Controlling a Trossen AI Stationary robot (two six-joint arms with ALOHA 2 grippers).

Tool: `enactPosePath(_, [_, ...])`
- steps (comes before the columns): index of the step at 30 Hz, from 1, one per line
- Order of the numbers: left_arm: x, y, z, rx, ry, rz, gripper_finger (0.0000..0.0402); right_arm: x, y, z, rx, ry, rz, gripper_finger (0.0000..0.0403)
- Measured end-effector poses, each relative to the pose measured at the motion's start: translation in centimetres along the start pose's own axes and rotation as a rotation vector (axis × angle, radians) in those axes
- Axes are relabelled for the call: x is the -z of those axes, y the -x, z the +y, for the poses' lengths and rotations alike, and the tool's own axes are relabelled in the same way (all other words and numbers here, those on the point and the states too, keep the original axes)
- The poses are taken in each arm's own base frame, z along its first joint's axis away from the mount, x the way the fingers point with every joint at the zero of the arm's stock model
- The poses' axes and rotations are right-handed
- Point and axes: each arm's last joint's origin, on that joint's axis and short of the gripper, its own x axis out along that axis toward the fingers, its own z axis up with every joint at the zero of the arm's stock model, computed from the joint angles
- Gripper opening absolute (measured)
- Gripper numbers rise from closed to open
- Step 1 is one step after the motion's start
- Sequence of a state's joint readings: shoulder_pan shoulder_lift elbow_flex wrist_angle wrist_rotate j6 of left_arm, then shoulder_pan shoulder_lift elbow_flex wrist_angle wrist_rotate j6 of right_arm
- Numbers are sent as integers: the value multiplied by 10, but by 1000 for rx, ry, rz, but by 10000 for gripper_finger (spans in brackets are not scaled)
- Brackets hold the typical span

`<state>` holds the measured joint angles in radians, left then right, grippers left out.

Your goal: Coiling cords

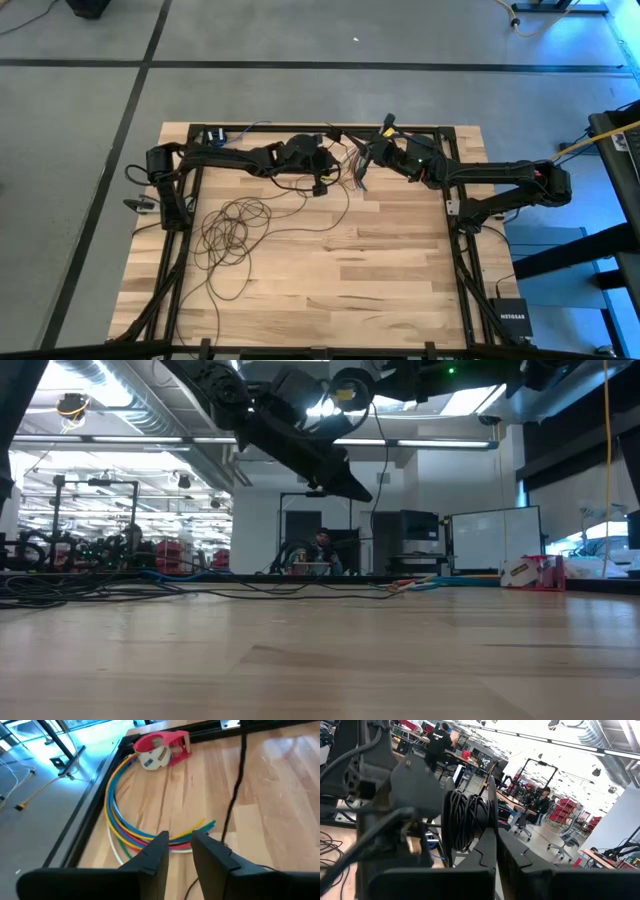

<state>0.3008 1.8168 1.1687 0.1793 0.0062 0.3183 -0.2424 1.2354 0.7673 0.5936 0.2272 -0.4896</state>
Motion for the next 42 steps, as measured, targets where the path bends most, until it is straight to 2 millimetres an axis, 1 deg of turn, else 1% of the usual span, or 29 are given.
enactPosePath(4, [3, -1, -4, 28, -4, 31, 80, 0, 0, 0, 0, 5, 1, 3])
enactPosePath(6, [3, 4, -4, 40, -10, 61, 84, 0, 0, 0, 0, 6, 1, 3])
enactPosePath(9, [-2, 11, -7, 50, -6, 63, 87, 0, 0, 0, 0, 6, 0, 3])
enactPosePath(12, [-6, 12, -11, 60, 2, 47, 87, 0, 0, 0, 0, 6, 0, 3])
enactPosePath(16, [2, 4, -19, 95, -29, 70, 88, 0, 0, 0, 0, 6, 0, 3])
enactPosePath(21, [4, -8, -19, 75, -24, 14, 88, 0, 0, 0, 0, 7, 0, 3])
enactPosePath(28, [4, -9, -19, 72, -48, 12, 88, 0, 0, 0, 0, 12, 0, 3])
enactPosePath(32, [6, -8, -17, 14, -54, 45, 88, 0, 0, 0, -2, 13, 3, 3])
enactPosePath(35, [7, -4, -18, 13, -55, 90, 88, 0, 0, 0, -2, 13, 5, 3])
enactPosePath(39, [-2, 8, -17, 15, -55, 78, 88, 0, 0, 0, -3, 14, 5, 3])
enactPosePath(42, [-4, 8, -17, 13, -51, 66, 88, 0, 0, 0, -3, 14, 5, 3])
